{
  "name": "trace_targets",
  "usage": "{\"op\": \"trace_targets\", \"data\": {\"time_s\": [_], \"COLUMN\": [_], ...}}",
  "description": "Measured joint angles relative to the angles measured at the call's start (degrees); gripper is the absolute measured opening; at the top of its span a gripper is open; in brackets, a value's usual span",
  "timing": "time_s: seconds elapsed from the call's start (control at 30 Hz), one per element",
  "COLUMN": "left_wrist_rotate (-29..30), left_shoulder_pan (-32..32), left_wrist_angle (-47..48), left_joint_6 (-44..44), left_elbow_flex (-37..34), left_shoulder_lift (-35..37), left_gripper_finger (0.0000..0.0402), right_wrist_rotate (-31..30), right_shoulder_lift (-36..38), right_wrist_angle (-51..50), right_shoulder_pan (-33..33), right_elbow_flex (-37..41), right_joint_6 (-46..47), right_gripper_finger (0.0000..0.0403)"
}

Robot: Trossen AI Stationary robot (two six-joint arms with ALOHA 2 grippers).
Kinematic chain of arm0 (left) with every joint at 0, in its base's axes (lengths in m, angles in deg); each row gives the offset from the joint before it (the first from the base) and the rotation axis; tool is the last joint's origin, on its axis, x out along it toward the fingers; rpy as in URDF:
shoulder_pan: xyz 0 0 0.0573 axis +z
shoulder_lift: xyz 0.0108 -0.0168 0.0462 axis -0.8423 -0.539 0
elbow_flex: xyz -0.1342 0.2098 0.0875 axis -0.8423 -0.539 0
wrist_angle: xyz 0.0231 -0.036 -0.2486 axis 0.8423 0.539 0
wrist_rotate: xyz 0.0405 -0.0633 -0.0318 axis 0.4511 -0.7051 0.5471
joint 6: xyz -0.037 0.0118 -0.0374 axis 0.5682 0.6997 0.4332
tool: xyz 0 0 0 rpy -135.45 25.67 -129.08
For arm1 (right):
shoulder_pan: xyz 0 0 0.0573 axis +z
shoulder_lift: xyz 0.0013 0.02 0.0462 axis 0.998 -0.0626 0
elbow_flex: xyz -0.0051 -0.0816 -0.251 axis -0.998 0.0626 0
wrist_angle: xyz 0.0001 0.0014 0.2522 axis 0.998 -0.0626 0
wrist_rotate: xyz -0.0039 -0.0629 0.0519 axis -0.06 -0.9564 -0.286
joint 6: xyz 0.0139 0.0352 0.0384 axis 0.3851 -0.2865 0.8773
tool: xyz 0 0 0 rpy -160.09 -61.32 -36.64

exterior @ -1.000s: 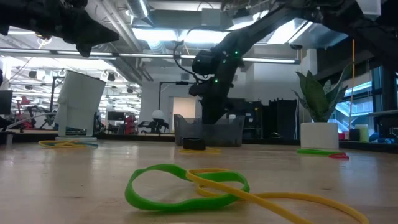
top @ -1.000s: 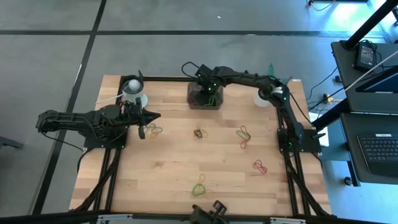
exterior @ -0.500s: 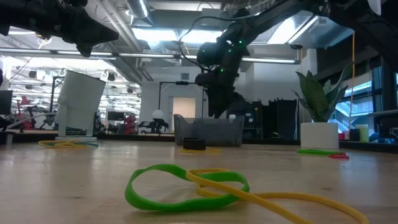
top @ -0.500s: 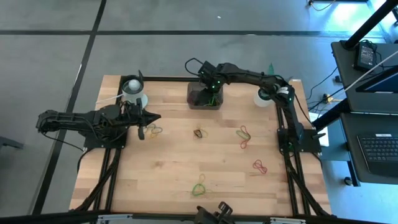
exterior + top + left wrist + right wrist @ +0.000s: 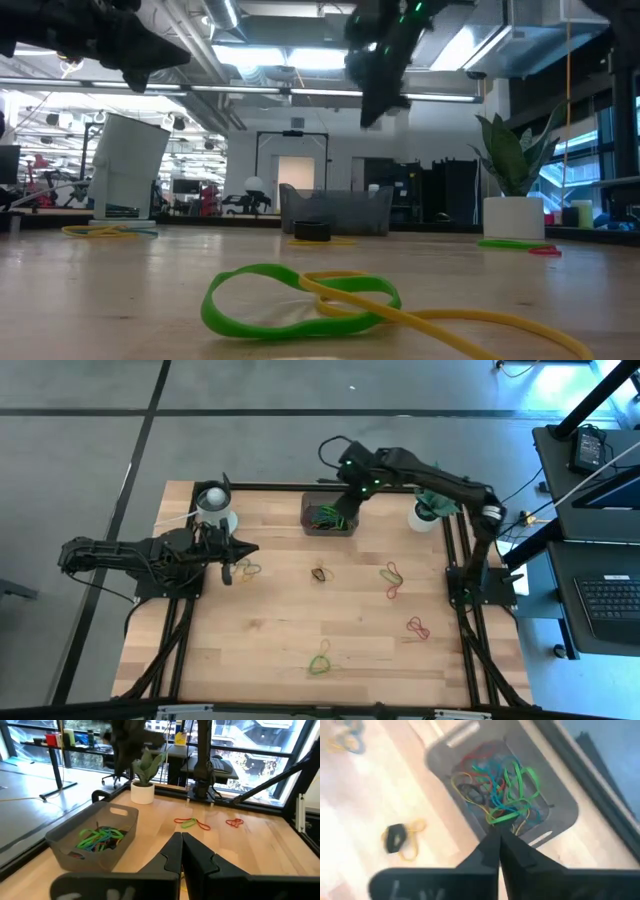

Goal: Pick and place rubber bands into bin
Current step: Put the blue rubber band into the bin

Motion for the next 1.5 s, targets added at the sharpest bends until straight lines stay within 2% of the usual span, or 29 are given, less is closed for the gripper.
{"op": "trace_targets", "data": {"time_s": [0.17, 0.37, 0.6, 0.83, 1.0, 1.2, 1.3, 1.5], "left_wrist_rotate": [-2.1, -2.3, -2.3, -2.3, -2.3, -2.9, -4.4, -3.9], "left_shoulder_pan": [0.0, 0.0, 0.0, 0.0, 0.0, 0.0, 0.0, 0.0], "left_wrist_angle": [1.5, 2.4, 3.1, 3.0, 3.0, 3.0, 3.0, 5.6], "left_joint_6": [0.0, 0.0, -0.3, -2.5, -2.5, -2.4, -2.5, -1.7], "left_elbow_flex": [0.0, 0.0, 0.0, 0.0, 0.0, 0.0, 0.0, 2.0], "left_shoulder_lift": [0.0, 0.0, 0.0, 0.0, 0.0, 0.0, 0.0, -0.8], "left_gripper_finger": [0.0003, 0.0002, 0.0002, 0.0003, 0.0003, 0.0002, 0.0003, 0.0003], "right_wrist_rotate": [-3.4, -5.1, -6.7, -9.4, -10.4, -12.6, -14.0, -15.9], "right_shoulder_lift": [7.2, 17.9, 30.8, 40.1, 42.9, 43.0, 43.0, 43.0], "right_wrist_angle": [-1.3, 1.8, 5.5, 5.5, 5.3, 5.1, 5.0, 5.1], "right_shoulder_pan": [2.7, 7.0, 13.9, 24.1, 32.0, 38.7, 40.7, 41.9], "right_elbow_flex": [1.5, 15.0, 32.9, 44.6, 49.6, 52.6, 53.0, 53.0], "right_joint_6": [0.8, 8.7, 25.3, 45.9, 58.4, 67.6, 70.5, 70.3], "right_gripper_finger": [0.0012, 0.0005, 0.0003, 0.0002, 0.0002, 0.0002, 0.0002, 0.0003]}}
